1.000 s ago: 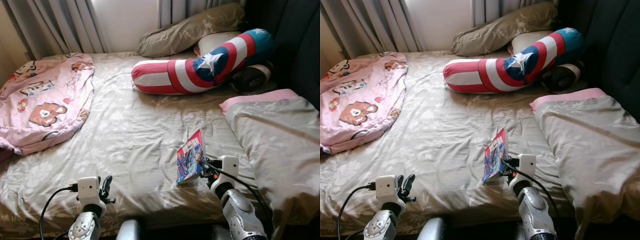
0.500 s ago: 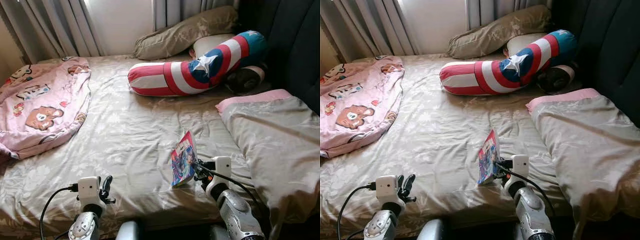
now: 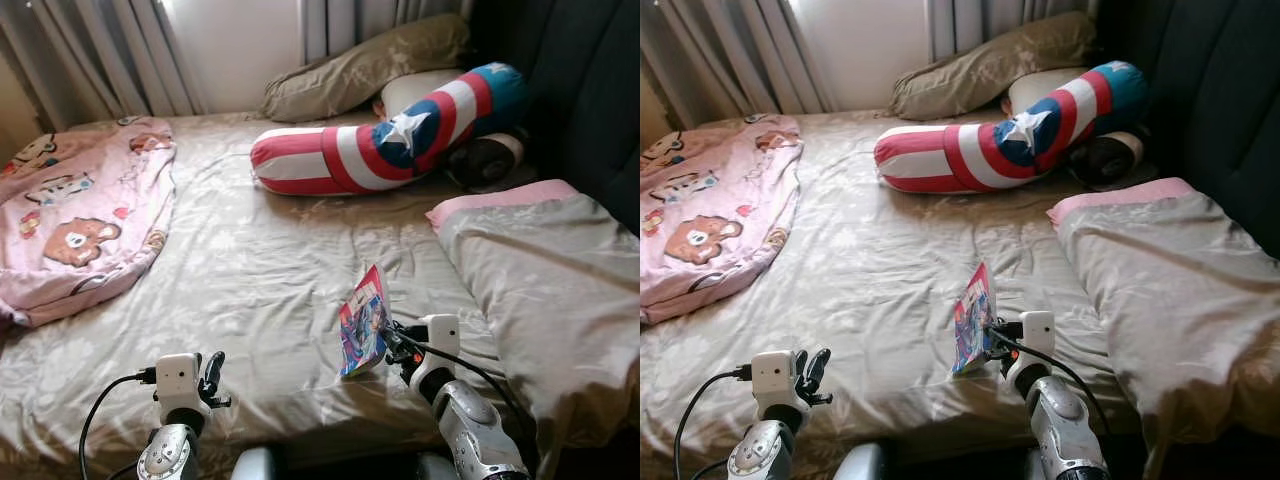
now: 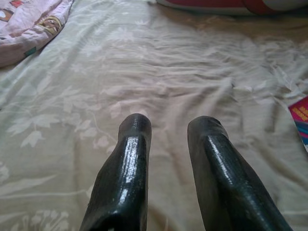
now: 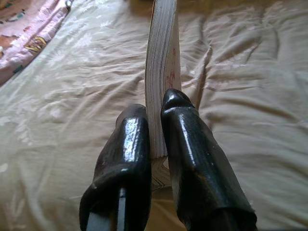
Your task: Clean up the room
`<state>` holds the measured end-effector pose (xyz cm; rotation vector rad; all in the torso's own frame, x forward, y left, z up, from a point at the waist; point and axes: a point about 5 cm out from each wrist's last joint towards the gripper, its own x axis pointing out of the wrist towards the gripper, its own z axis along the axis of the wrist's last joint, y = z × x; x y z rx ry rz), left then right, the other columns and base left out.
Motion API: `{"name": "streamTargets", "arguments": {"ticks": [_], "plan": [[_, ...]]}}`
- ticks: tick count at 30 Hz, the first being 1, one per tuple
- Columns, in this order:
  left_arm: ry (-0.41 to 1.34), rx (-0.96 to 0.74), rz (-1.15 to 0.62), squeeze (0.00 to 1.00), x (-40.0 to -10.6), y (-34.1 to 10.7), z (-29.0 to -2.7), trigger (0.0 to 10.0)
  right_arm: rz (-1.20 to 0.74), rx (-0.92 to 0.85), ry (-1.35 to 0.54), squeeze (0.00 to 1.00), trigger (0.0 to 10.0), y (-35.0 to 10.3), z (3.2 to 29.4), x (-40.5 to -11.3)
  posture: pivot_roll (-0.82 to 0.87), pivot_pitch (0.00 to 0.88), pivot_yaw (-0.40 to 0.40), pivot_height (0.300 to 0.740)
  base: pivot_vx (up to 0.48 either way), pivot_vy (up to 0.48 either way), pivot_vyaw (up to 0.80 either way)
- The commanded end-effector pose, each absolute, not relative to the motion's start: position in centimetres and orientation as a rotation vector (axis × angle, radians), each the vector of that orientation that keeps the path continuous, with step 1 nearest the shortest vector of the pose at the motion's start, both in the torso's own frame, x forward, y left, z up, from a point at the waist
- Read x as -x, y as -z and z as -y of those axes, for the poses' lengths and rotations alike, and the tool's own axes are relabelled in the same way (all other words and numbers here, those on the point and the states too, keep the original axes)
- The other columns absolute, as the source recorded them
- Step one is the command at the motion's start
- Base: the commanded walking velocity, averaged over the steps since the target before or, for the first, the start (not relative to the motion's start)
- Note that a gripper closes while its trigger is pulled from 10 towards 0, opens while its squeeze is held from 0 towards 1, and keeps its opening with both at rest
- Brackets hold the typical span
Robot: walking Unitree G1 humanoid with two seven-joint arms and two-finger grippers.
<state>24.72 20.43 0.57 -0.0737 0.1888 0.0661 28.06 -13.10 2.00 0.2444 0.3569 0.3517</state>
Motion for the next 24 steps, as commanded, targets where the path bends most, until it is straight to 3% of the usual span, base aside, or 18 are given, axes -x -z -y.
{"name": "streamTargets", "arguments": {"ticks": [1, 10, 19, 24], "plan": [[-0.066, 0.070, -0.191, 0.00, -24.8, -0.7, -20.6, 10.0, -0.337, -0.236, -0.379, 0.00, 10.0, -2.6, 12.6, -28.4, 0.04, 0.000, 0.057, 0.619, 0.289, 0.000, 0.00], [-0.064, 0.069, -0.192, 0.00, -24.8, -0.7, -20.6, 10.0, -0.348, -0.253, -0.378, 0.00, 10.0, -2.5, 12.6, -28.3, 0.04, 0.000, 0.059, 0.619, 0.288, 0.000, 0.00], [-0.059, 0.066, -0.185, 0.00, -24.9, -0.9, -20.7, 10.0, -0.390, -0.313, -0.482, 0.00, 10.0, -1.9, 11.3, -27.9, 0.04, 0.000, 0.063, 0.619, 0.000, 0.000, 0.00], [-0.056, 0.058, -0.185, 0.00, -24.7, -0.9, -20.9, 10.0, -0.391, -0.442, -0.397, 0.00, 10.0, -1.9, 12.0, -29.1, 0.06, 0.000, 0.072, 0.619, 0.000, 0.000, 0.00]]}}
